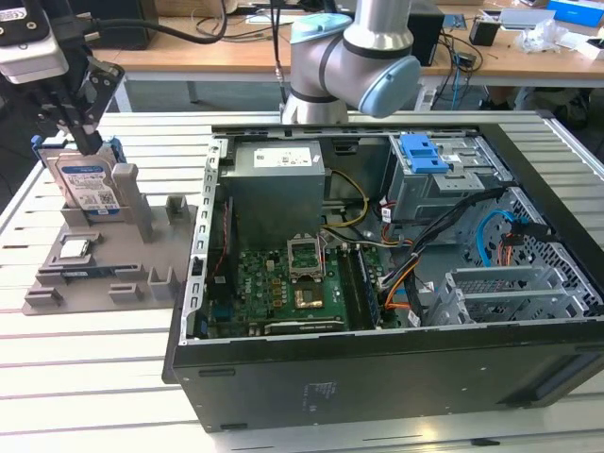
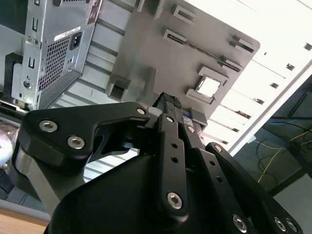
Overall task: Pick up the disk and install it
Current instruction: 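Reach for the disk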
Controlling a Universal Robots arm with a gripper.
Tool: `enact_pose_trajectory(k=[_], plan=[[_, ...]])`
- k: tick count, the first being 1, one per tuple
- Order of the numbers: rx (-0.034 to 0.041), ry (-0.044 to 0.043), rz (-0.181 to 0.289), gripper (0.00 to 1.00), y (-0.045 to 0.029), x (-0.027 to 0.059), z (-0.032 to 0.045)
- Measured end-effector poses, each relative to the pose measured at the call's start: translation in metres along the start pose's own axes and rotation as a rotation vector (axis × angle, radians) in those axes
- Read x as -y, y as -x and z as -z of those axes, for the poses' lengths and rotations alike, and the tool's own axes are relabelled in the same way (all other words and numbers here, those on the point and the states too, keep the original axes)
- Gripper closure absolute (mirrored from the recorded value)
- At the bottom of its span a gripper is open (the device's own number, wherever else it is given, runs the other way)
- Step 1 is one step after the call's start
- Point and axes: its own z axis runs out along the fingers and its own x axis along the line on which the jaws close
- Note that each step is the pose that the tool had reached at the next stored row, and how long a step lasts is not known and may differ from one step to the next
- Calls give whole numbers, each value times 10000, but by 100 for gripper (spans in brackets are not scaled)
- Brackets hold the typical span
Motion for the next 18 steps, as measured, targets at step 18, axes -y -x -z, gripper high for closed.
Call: enact_pose_trajectory(k=[18], plan=[[0, 0, 0, 89, -381, 29, 10]])
